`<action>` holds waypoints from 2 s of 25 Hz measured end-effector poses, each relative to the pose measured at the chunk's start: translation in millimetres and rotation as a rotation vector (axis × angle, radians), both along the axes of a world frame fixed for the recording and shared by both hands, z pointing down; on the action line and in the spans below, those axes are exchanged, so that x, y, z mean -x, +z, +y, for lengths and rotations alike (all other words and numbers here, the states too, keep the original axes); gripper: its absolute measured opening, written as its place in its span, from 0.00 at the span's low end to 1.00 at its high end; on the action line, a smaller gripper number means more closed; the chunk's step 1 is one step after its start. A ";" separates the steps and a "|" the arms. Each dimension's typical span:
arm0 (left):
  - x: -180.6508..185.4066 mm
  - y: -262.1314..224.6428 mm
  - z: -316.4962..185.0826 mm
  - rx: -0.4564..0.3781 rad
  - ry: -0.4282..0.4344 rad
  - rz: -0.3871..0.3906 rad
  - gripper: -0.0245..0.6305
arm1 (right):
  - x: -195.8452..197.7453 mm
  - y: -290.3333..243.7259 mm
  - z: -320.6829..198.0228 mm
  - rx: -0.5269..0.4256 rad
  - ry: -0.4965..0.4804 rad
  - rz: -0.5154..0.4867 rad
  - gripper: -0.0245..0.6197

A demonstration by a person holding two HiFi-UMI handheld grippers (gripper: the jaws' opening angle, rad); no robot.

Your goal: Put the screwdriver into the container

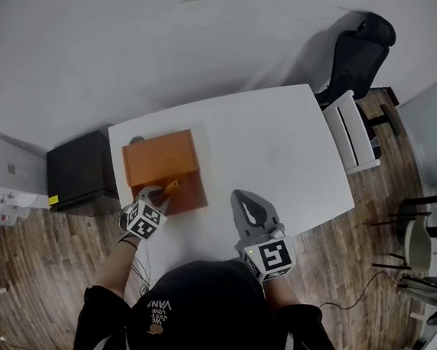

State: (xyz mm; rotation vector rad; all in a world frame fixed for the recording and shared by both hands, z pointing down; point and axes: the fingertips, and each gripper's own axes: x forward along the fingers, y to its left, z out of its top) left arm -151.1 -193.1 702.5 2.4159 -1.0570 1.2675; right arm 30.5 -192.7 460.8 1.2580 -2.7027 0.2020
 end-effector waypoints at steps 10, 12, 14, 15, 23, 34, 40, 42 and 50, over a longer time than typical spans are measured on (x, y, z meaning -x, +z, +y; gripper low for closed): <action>-2.9 9.4 -4.0 0.049 0.018 -0.023 0.16 | -0.7 2.3 -0.1 0.004 0.002 -0.005 0.06; -3.5 10.3 -4.4 0.055 0.021 -0.026 0.16 | -1.1 3.1 0.1 0.006 0.003 -0.004 0.06; -3.5 11.1 -4.9 0.061 0.022 -0.031 0.16 | -1.2 2.6 0.2 0.007 0.003 -0.004 0.06; -3.4 11.8 -5.2 0.065 0.022 -0.033 0.16 | -1.4 2.5 0.2 0.007 0.003 -0.004 0.06; -6.1 20.0 -6.8 0.133 0.030 -0.039 0.16 | -3.8 3.0 1.0 0.007 0.008 -0.007 0.06; -6.2 28.9 -5.7 0.198 0.031 -0.067 0.16 | -8.3 3.5 2.6 0.009 0.019 -0.008 0.06; -5.6 32.7 -5.5 0.236 0.032 -0.080 0.16 | -9.2 2.3 2.4 0.006 0.018 -0.012 0.06; -5.2 33.0 -5.8 0.240 0.030 -0.077 0.16 | -9.4 3.7 2.5 0.008 0.018 -0.014 0.06; -6.2 33.0 -6.1 0.267 0.033 -0.066 0.16 | -9.2 3.7 1.9 0.009 0.010 -0.013 0.06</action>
